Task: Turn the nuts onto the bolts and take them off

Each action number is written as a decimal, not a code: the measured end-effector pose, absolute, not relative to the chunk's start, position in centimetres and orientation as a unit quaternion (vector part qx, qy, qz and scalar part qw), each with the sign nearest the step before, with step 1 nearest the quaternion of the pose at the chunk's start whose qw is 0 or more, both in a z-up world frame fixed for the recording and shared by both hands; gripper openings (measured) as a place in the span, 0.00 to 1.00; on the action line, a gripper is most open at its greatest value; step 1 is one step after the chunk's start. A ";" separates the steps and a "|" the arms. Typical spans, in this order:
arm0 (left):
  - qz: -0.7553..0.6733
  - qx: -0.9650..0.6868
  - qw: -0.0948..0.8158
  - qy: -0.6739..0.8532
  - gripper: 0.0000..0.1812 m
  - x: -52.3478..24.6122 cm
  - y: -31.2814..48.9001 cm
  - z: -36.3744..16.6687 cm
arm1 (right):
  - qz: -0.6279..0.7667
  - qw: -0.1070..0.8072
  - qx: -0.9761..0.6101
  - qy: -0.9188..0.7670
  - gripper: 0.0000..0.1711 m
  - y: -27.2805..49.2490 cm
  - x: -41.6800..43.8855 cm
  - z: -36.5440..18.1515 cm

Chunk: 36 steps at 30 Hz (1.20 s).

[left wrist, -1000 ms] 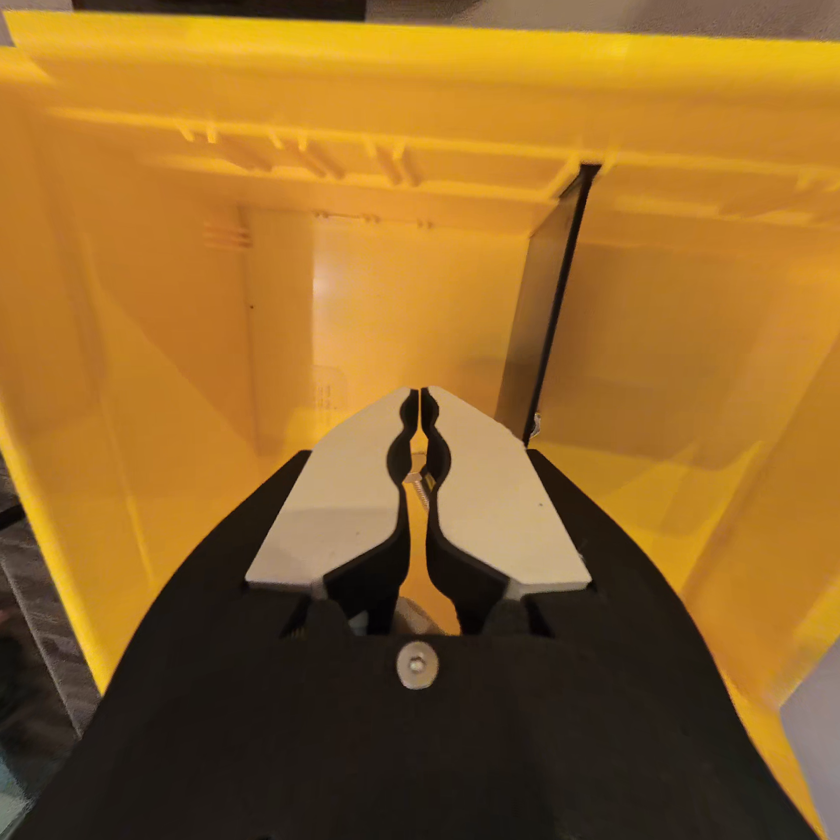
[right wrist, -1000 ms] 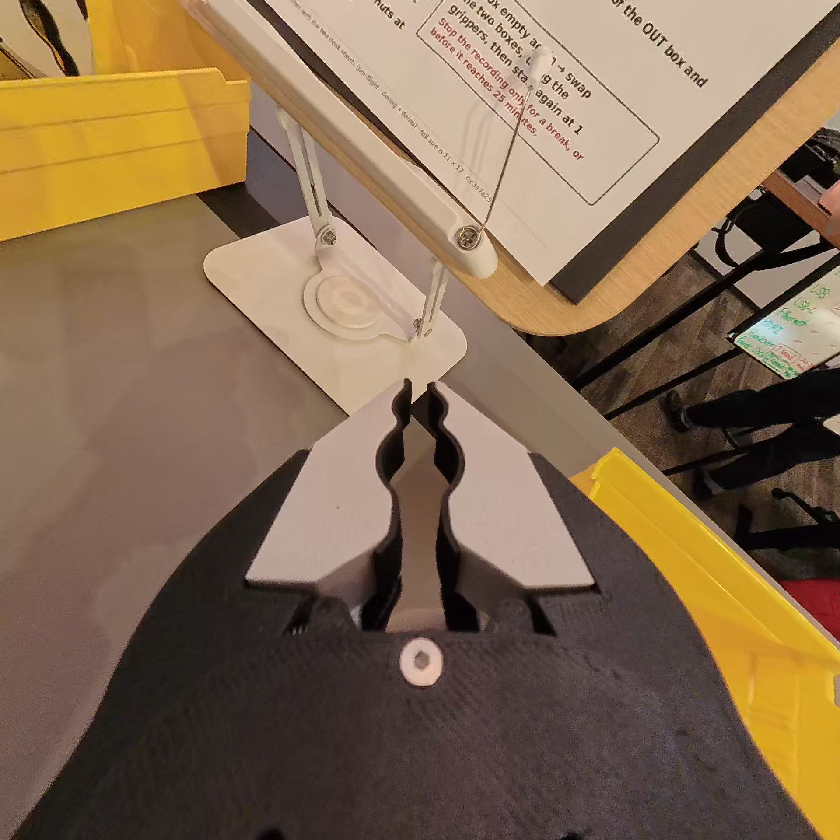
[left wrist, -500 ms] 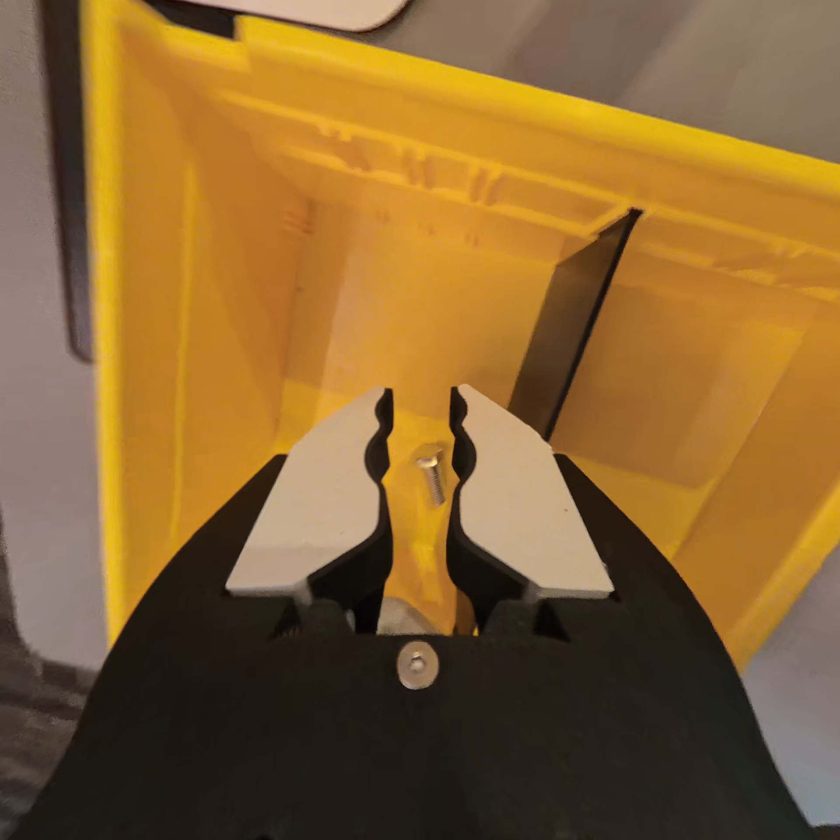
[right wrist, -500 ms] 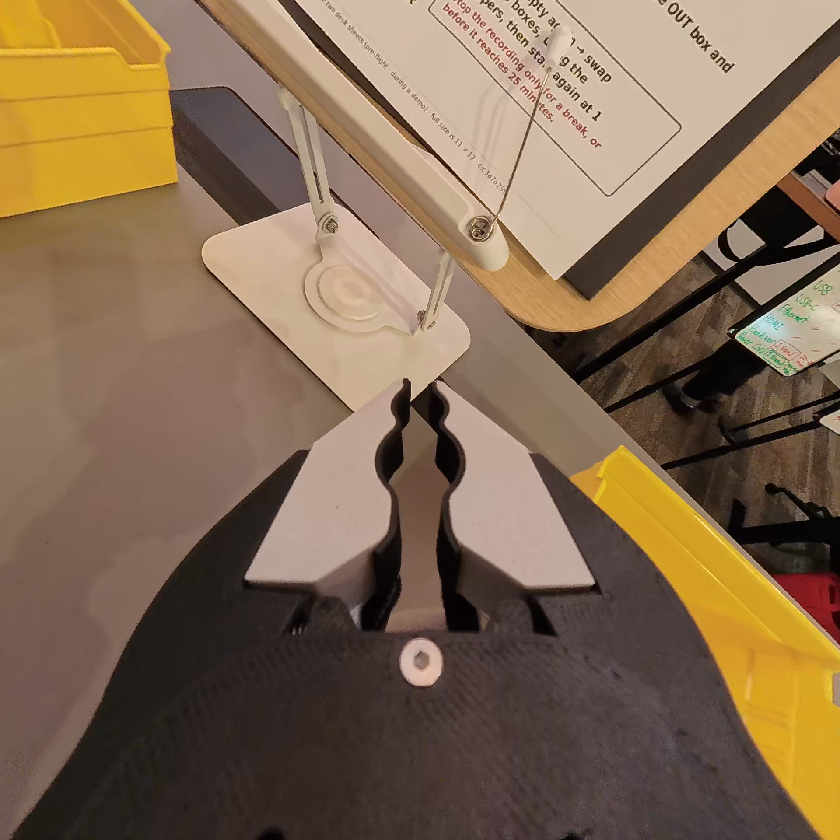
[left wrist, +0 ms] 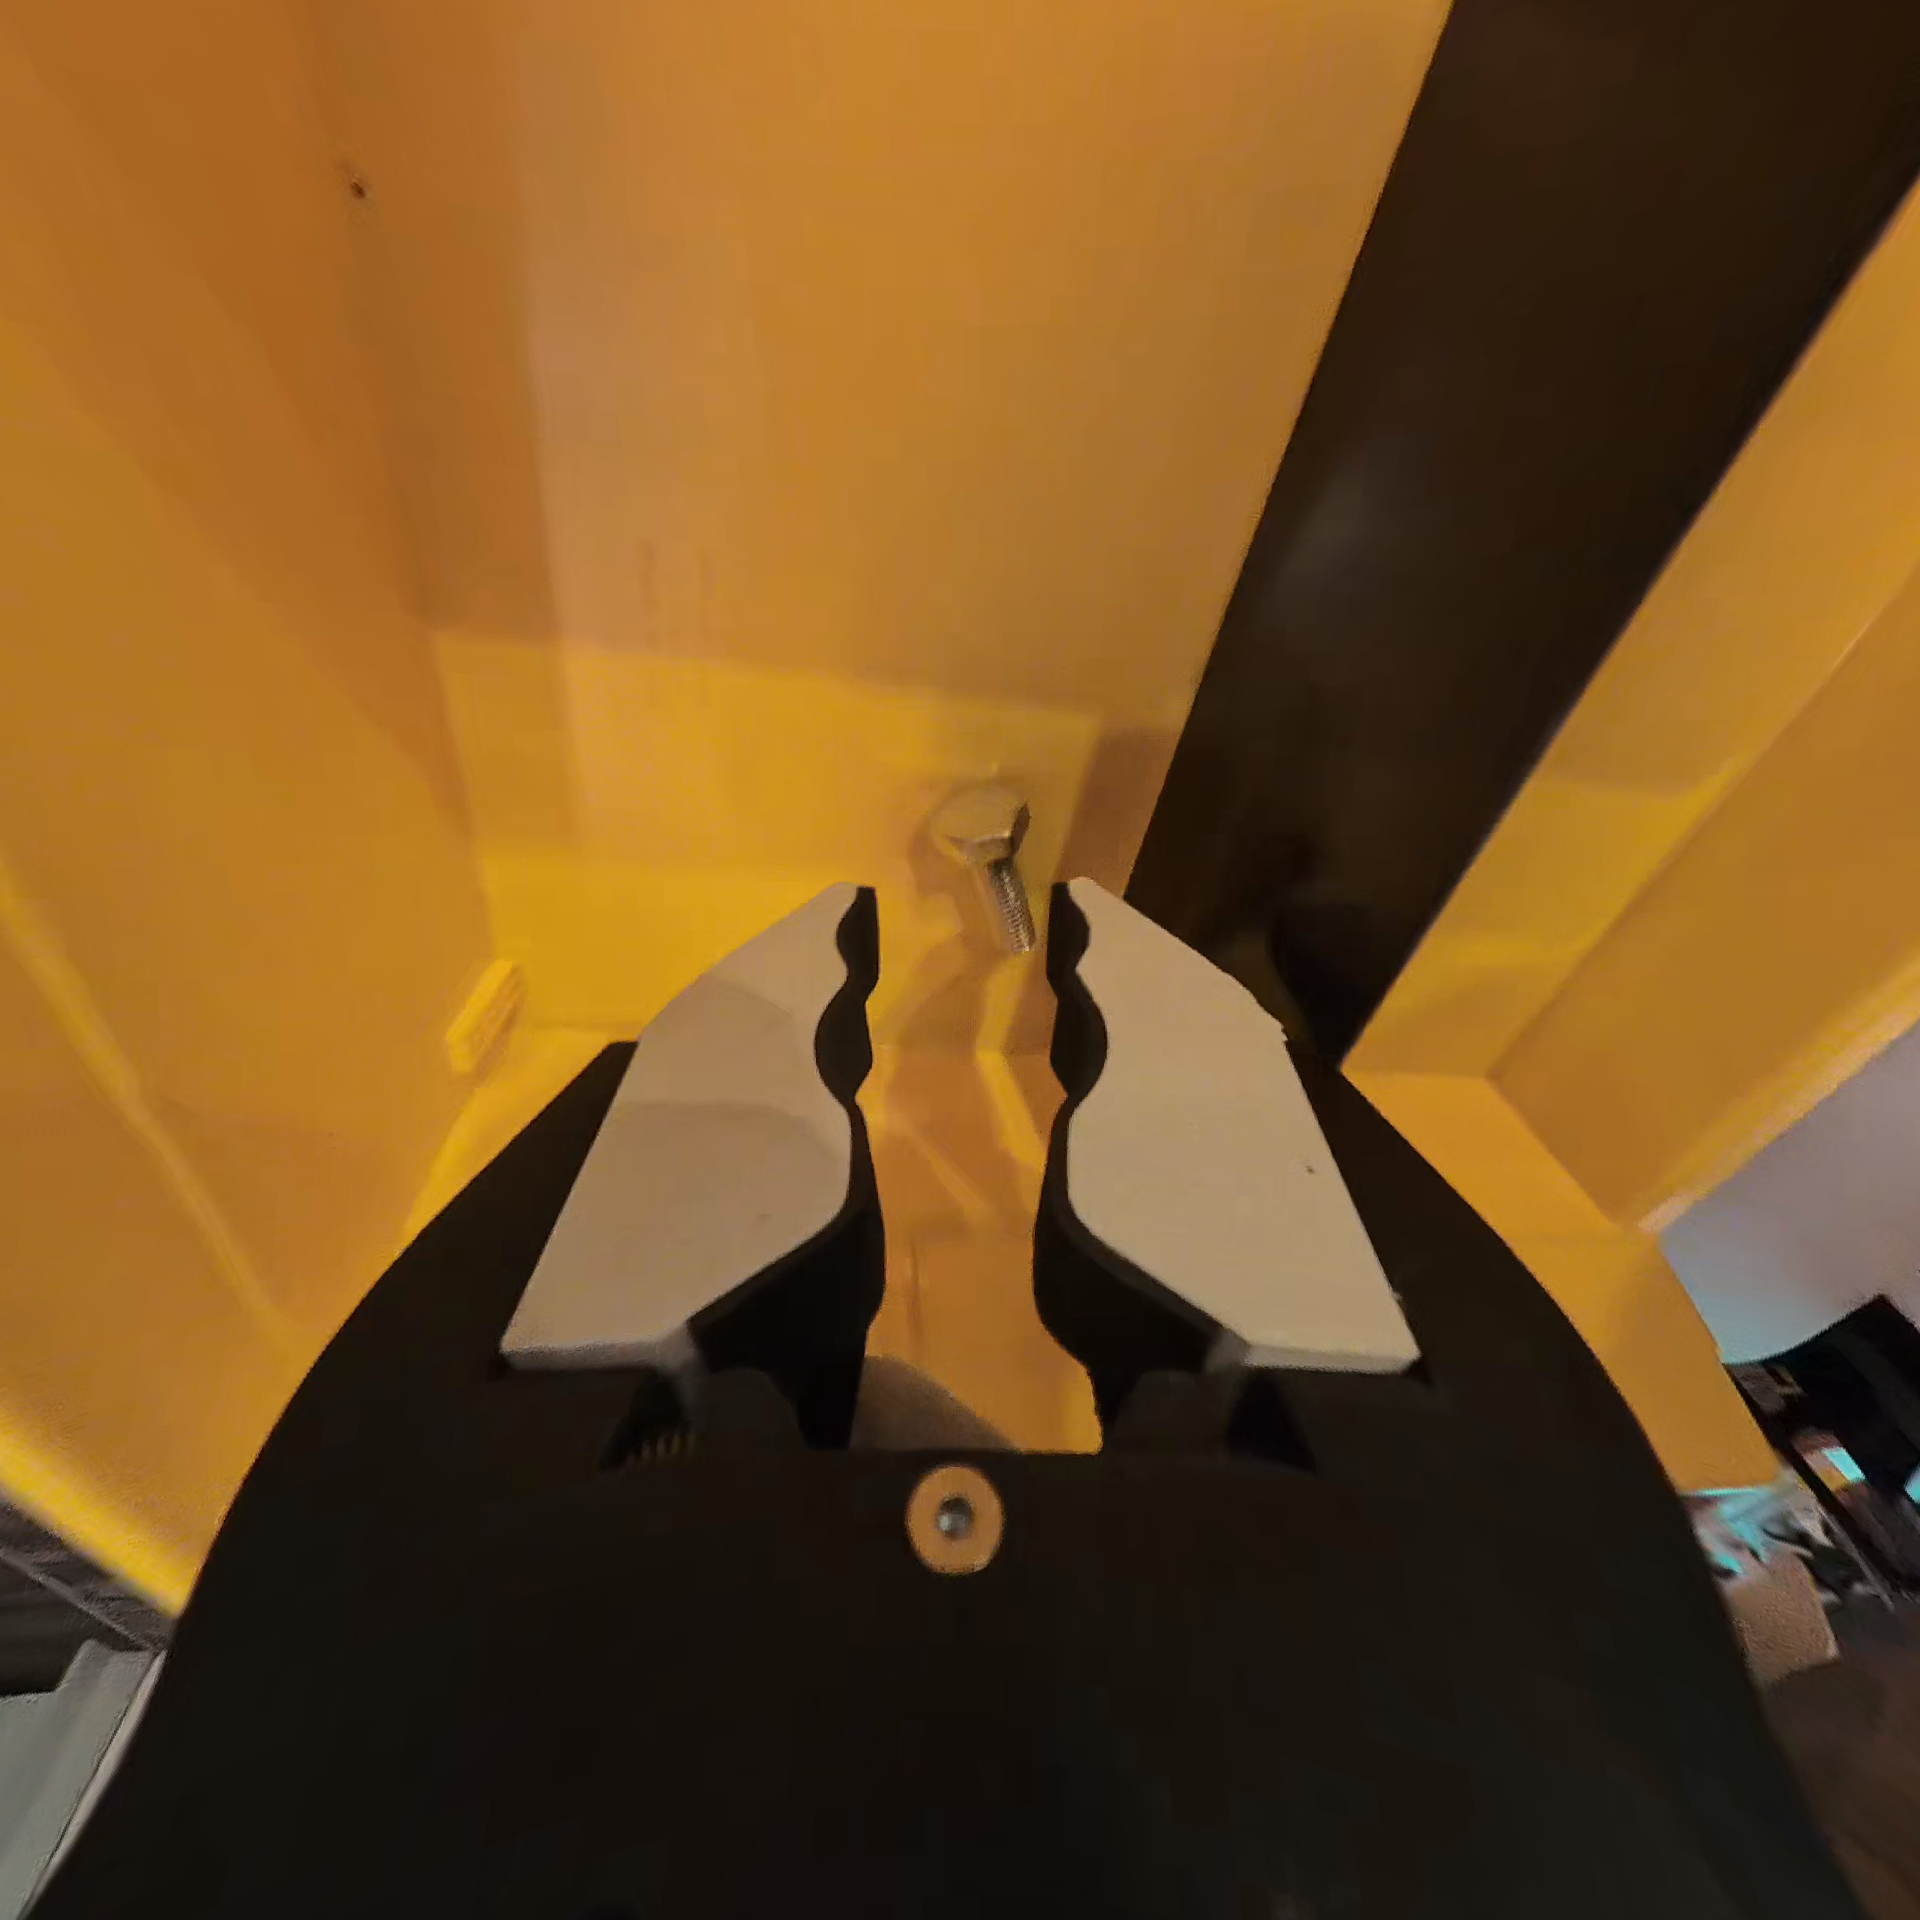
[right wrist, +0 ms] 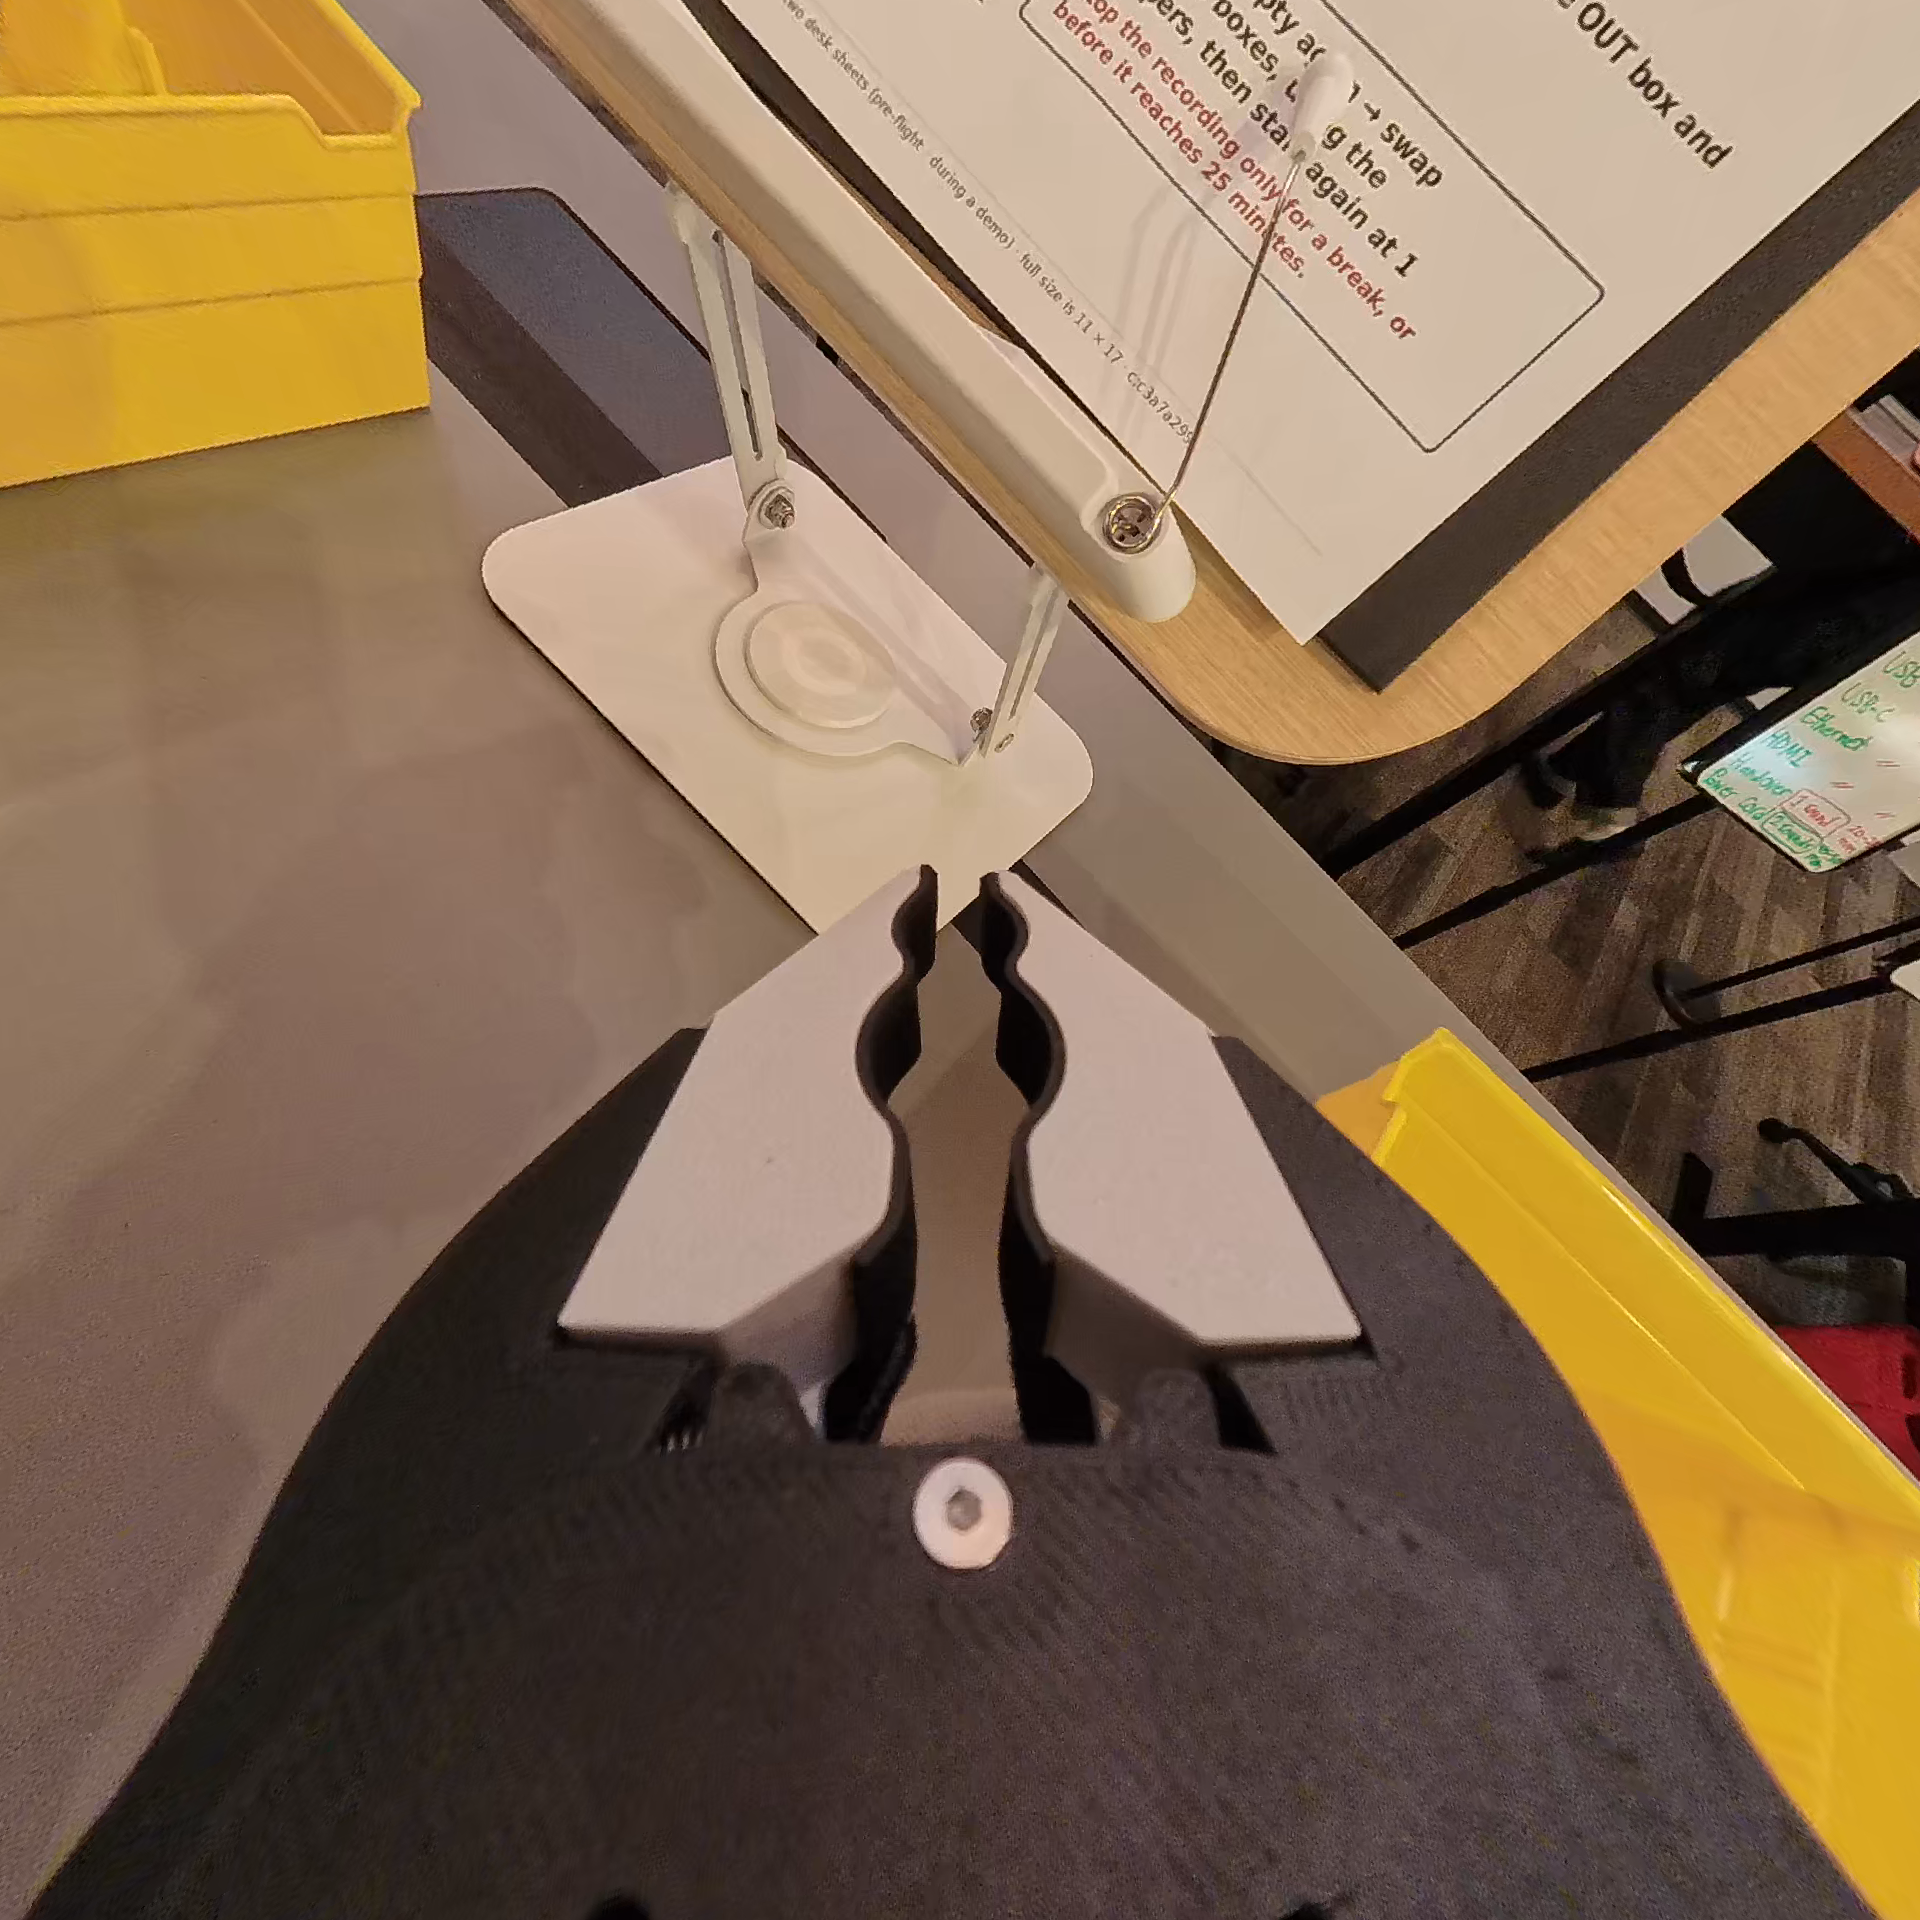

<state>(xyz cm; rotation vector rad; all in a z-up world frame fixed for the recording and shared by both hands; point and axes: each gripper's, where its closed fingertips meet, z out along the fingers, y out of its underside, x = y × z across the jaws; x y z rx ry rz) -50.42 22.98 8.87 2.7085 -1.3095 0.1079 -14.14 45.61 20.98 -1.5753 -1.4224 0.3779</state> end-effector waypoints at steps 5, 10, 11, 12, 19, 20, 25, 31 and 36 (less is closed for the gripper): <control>0.012 0.888 0.133 -0.439 0.17 -50.8 22.4 6.9 | 0.146 0.478 -0.644 -0.580 0.03 45.8 -13.7 21.3; -0.017 0.882 0.119 -0.456 0.09 -50.6 23.0 7.0 | 0.145 0.484 -0.641 -0.578 0.03 45.8 -13.5 21.9; -0.024 0.881 0.117 -0.458 0.09 -50.7 23.0 7.1 | 0.147 0.485 -0.640 -0.578 0.03 45.7 -13.5 22.0; -0.036 0.881 0.111 -0.458 0.08 -50.9 23.2 7.1 | 0.147 0.487 -0.638 -0.578 0.03 45.6 -13.6 22.2; -0.035 0.904 -0.016 -0.426 0.06 -50.1 25.2 9.6 | 0.149 0.506 -0.624 -0.576 0.03 44.9 -13.4 24.2; -0.033 0.905 -0.032 -0.423 0.06 -49.8 25.4 10.0 | 0.153 0.510 -0.621 -0.576 0.03 44.7 -13.4 24.6; -0.058 0.902 -0.093 -0.418 0.05 -49.0 26.1 12.1 | 0.165 0.515 -0.606 -0.583 0.03 43.5 -14.2 25.4; -0.060 0.882 -0.161 -0.439 0.05 -45.0 25.1 17.7 | 0.188 0.496 -0.593 -0.606 0.04 42.0 -14.8 25.1; -0.065 0.842 -0.211 -0.493 0.05 -38.2 24.0 23.0 | 0.224 0.473 -0.576 -0.627 0.05 40.3 -15.3 24.9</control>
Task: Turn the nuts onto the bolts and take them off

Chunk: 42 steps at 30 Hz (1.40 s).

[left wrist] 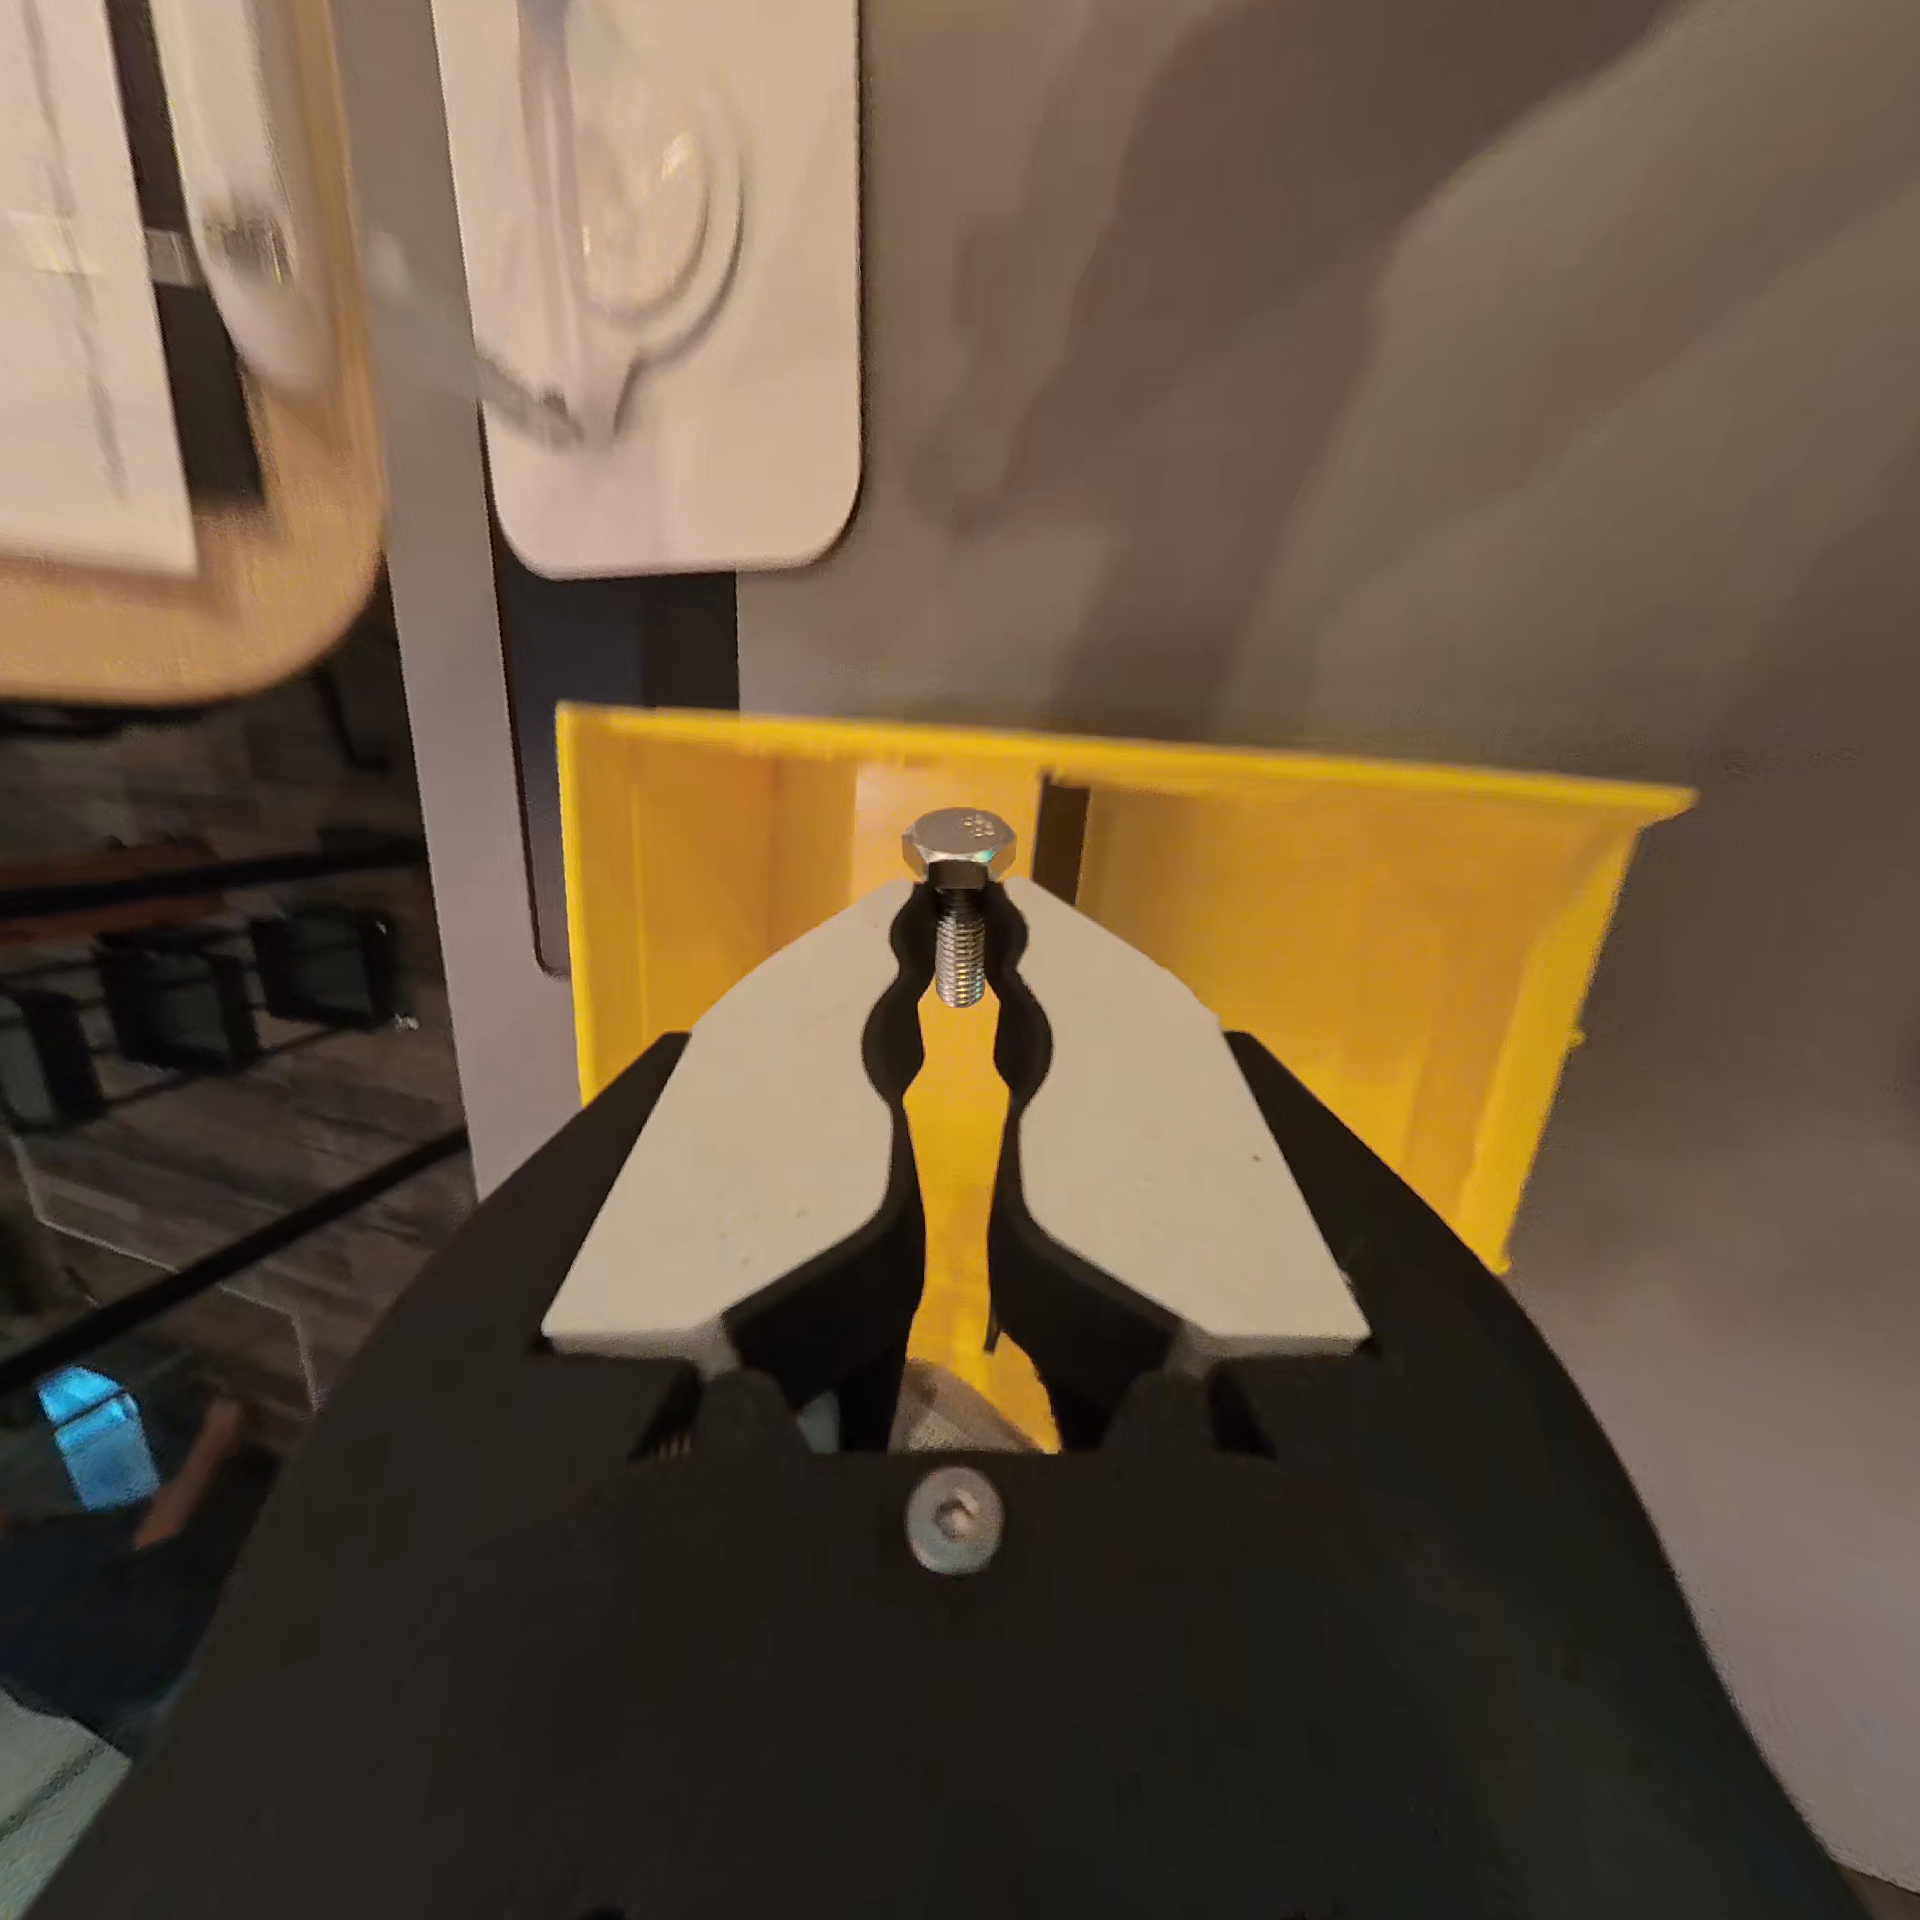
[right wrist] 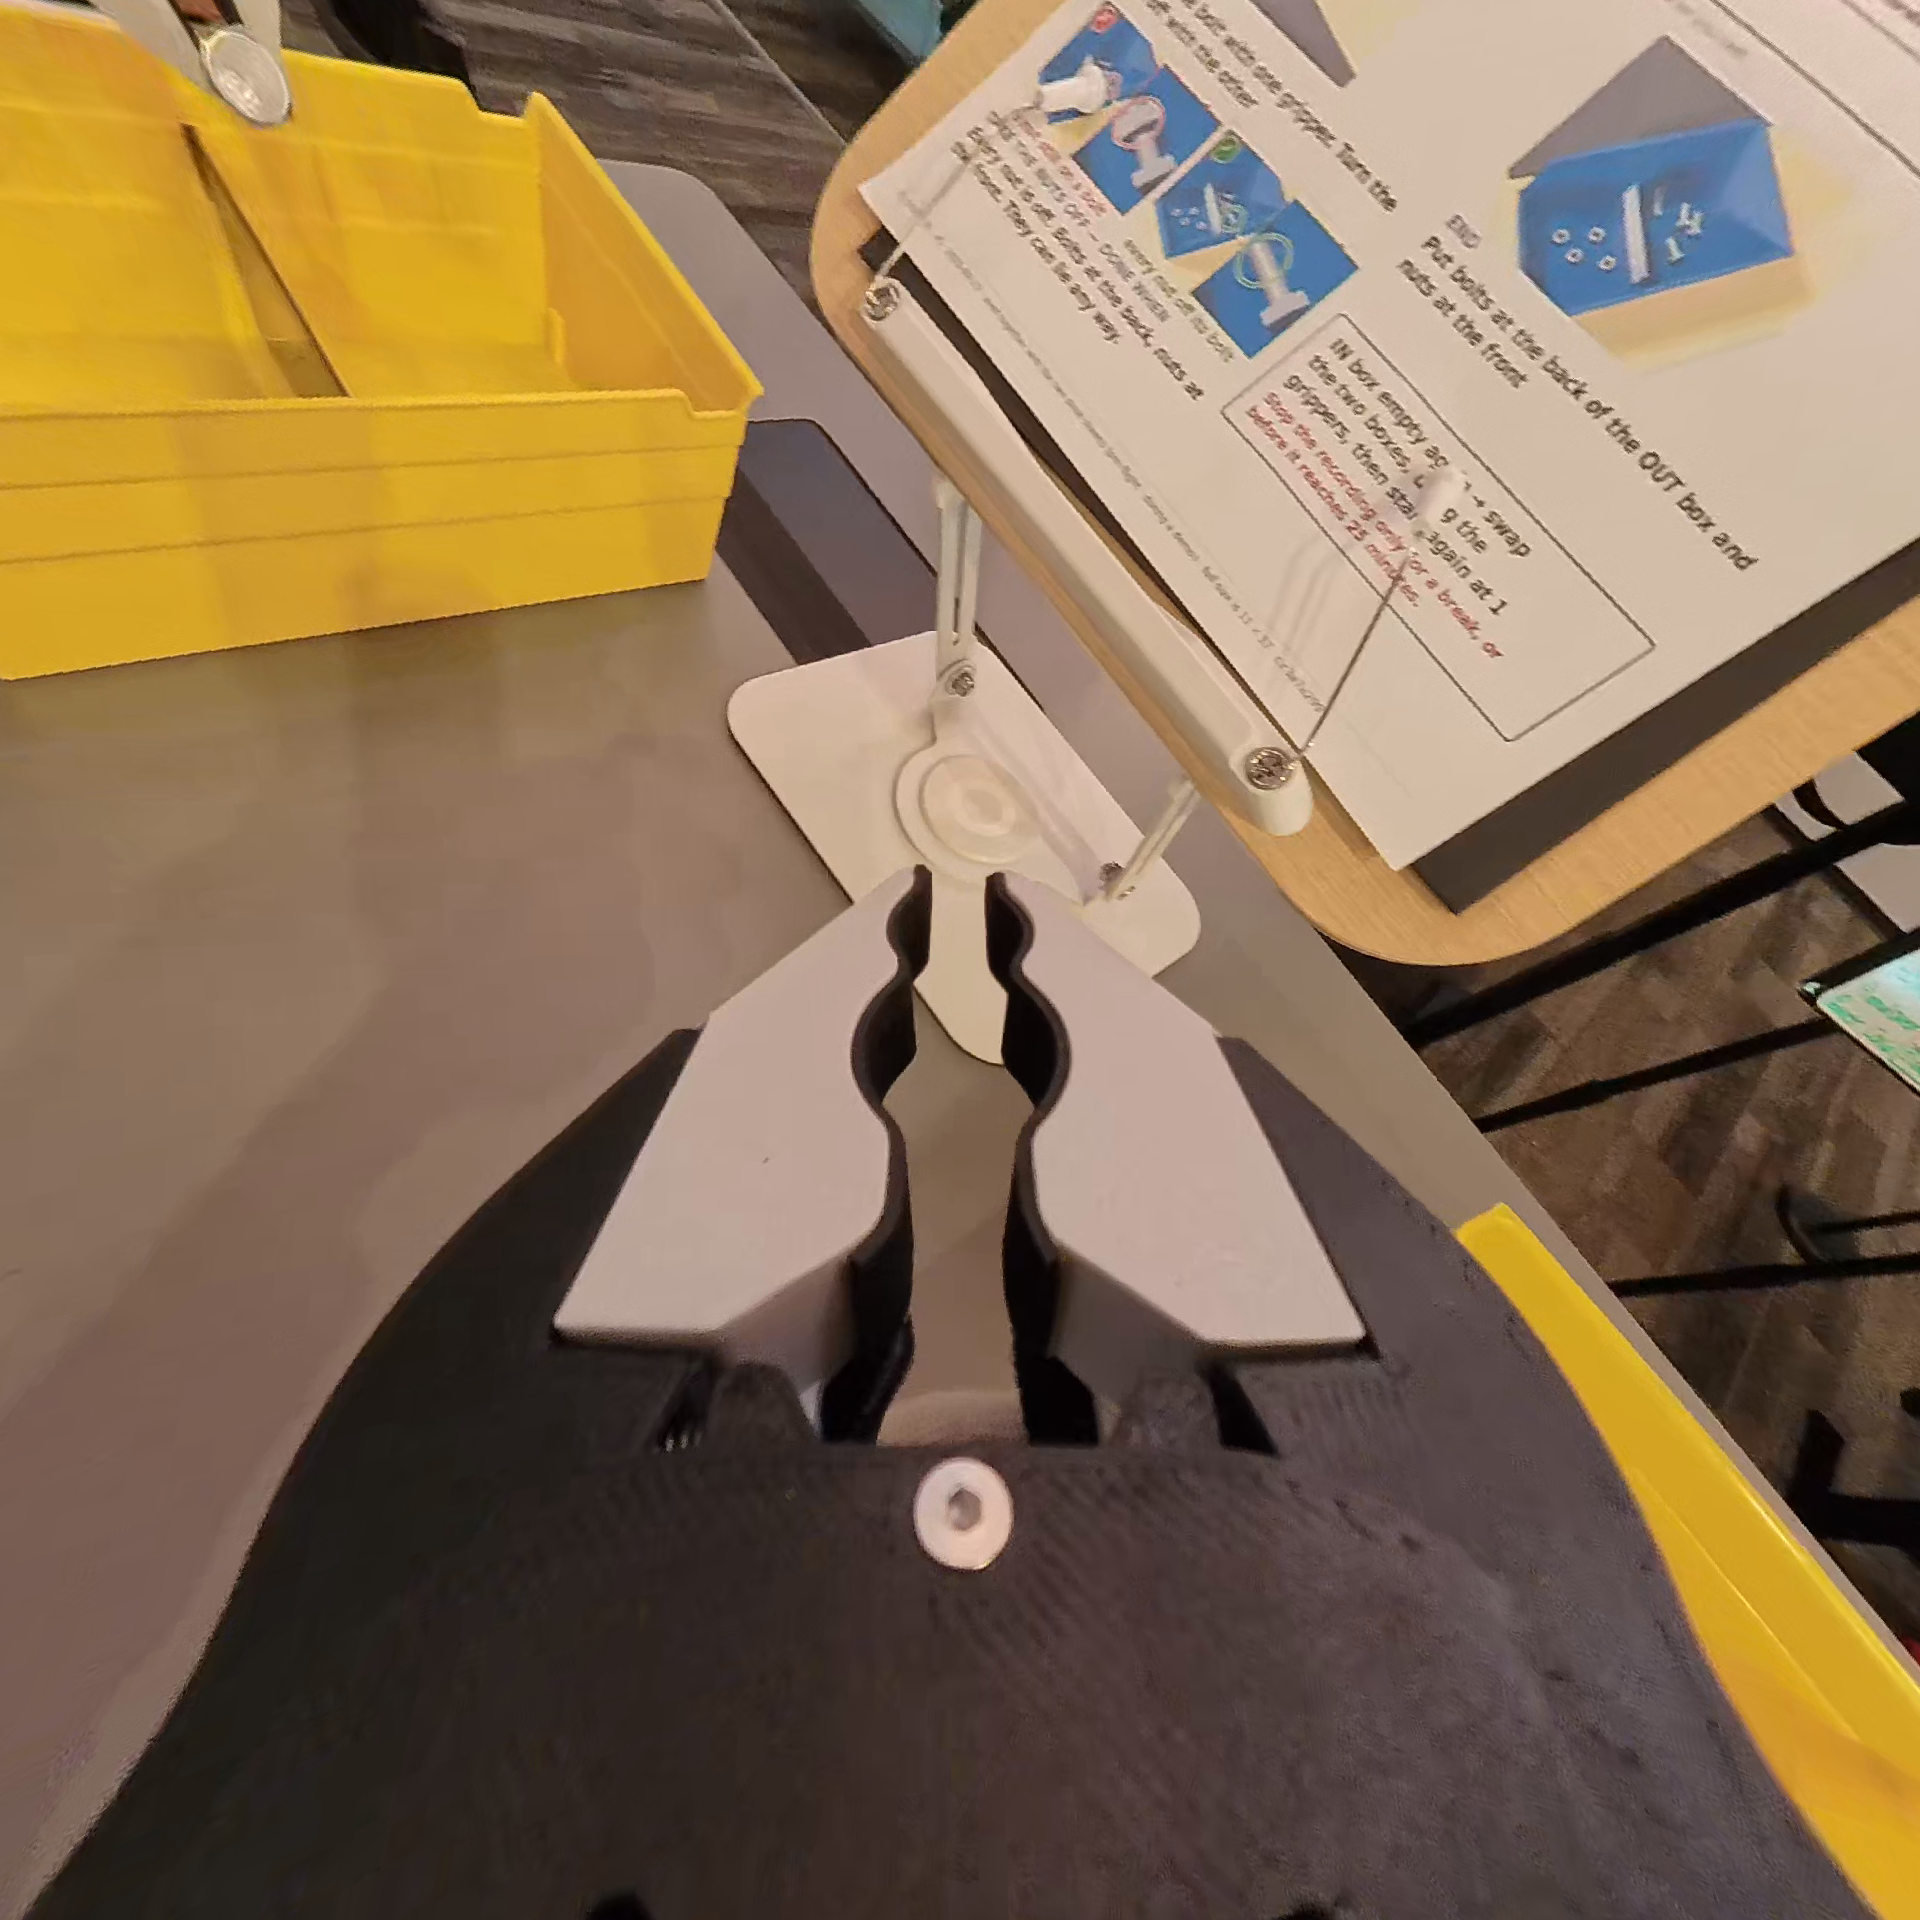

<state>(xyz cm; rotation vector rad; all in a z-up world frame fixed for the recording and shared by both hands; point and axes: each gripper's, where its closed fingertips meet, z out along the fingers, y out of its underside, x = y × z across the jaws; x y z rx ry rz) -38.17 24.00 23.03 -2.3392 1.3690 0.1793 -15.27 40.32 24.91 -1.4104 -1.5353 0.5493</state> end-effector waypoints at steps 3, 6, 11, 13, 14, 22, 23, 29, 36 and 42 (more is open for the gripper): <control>0.063 -0.810 0.221 0.539 0.05 -32.6 23.5 24.3 | 0.231 0.472 -0.571 -0.631 0.05 39.9 -15.1 25.3; 0.061 -0.778 0.215 0.588 0.05 -27.1 23.1 23.8 | 0.241 0.475 -0.569 -0.627 0.05 39.8 -14.8 25.9; 0.043 -0.742 0.164 0.649 0.05 -20.3 22.5 19.2 | 0.257 0.481 -0.564 -0.620 0.05 39.7 -14.3 26.6; 0.044 -0.727 0.144 0.670 0.05 -18.5 22.2 16.9 | 0.258 0.483 -0.563 -0.620 0.05 39.7 -14.2 26.7; 0.036 -0.719 0.132 0.681 0.05 -17.6 21.8 15.7 | 0.258 0.483 -0.561 -0.620 0.05 39.7 -14.2 26.8; 0.017 -0.691 0.085 0.718 0.05 -13.0 19.5 9.6 | 0.267 0.484 -0.551 -0.625 0.05 39.0 -14.3 27.2; 0.011 -0.692 0.084 0.717 0.05 -12.6 19.3 9.3 | 0.267 0.484 -0.551 -0.625 0.05 39.0 -14.3 27.2; 0.003 -0.706 0.088 0.702 0.05 -12.1 18.7 7.8 | 0.270 0.486 -0.548 -0.626 0.05 38.8 -14.4 27.5; -0.009 -0.725 0.116 0.678 0.05 -11.7 18.9 7.1 | 0.265 0.485 -0.548 -0.628 0.05 38.8 -14.4 27.5; 0.033 -0.754 0.164 0.635 0.19 -12.5 20.4 9.5 | 0.266 0.495 -0.545 -0.623 0.05 38.8 -14.0 28.3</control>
